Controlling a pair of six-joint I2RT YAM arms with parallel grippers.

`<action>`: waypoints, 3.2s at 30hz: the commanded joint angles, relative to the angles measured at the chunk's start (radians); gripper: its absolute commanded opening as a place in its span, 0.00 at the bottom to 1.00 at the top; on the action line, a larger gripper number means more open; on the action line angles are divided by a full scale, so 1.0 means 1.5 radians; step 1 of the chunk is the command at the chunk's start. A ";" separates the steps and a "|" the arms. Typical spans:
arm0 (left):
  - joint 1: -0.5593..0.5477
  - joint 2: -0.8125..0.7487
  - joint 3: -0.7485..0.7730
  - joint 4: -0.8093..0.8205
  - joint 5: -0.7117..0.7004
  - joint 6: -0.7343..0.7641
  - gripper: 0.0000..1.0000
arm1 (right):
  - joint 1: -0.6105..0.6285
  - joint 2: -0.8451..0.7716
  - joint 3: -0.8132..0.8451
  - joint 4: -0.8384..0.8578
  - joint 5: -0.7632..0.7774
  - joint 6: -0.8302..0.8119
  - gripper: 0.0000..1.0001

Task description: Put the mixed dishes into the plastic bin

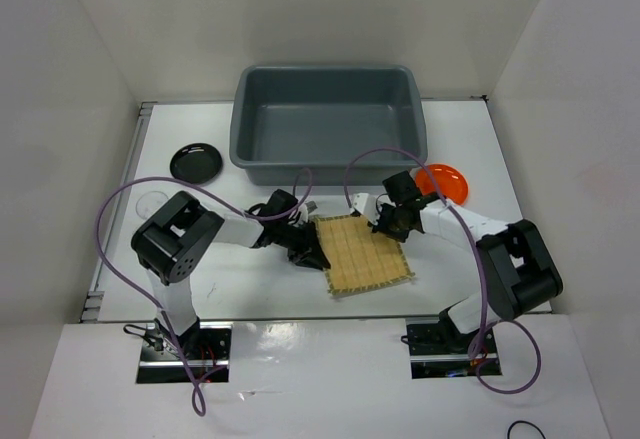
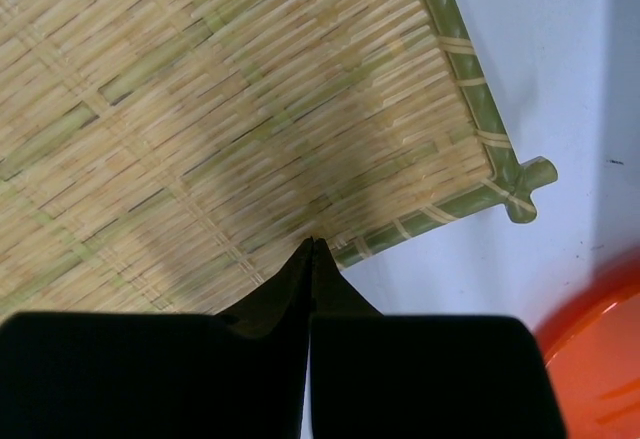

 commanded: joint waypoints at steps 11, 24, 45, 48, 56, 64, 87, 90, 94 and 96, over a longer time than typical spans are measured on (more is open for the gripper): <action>-0.042 0.000 0.077 0.023 -0.044 -0.019 0.00 | 0.006 -0.019 -0.043 -0.024 -0.029 0.006 0.00; -0.048 -0.133 0.075 -0.097 -0.065 0.005 0.00 | -0.013 -0.145 0.049 -0.111 -0.097 0.151 0.00; -0.020 -0.269 0.221 -0.293 -0.039 0.051 0.00 | -0.013 -0.613 -0.042 -0.001 0.182 0.342 0.00; -0.020 -0.269 0.213 -0.284 -0.032 0.051 0.00 | -0.013 -0.606 -0.042 -0.001 0.182 0.348 0.00; -0.020 -0.296 0.175 -0.274 -0.045 0.030 0.00 | -0.013 -0.606 -0.049 -0.001 0.169 0.348 0.00; -0.026 -0.282 0.122 -0.302 -0.069 0.067 0.00 | -0.013 -0.573 -0.040 -0.085 -0.060 0.223 0.00; -0.020 -0.075 0.048 -0.167 -0.049 0.113 0.00 | 0.048 -0.146 0.008 -0.246 -0.115 -0.098 0.00; -0.020 -0.047 0.048 -0.151 -0.035 0.120 0.00 | 0.048 -0.106 -0.001 -0.220 -0.075 -0.098 0.00; -0.020 -0.010 0.060 -0.129 -0.018 0.120 0.00 | 0.048 -0.051 -0.029 -0.183 -0.028 -0.128 0.00; -0.020 0.003 0.067 -0.123 -0.003 0.126 0.00 | 0.048 -0.033 -0.029 -0.175 -0.022 -0.141 0.00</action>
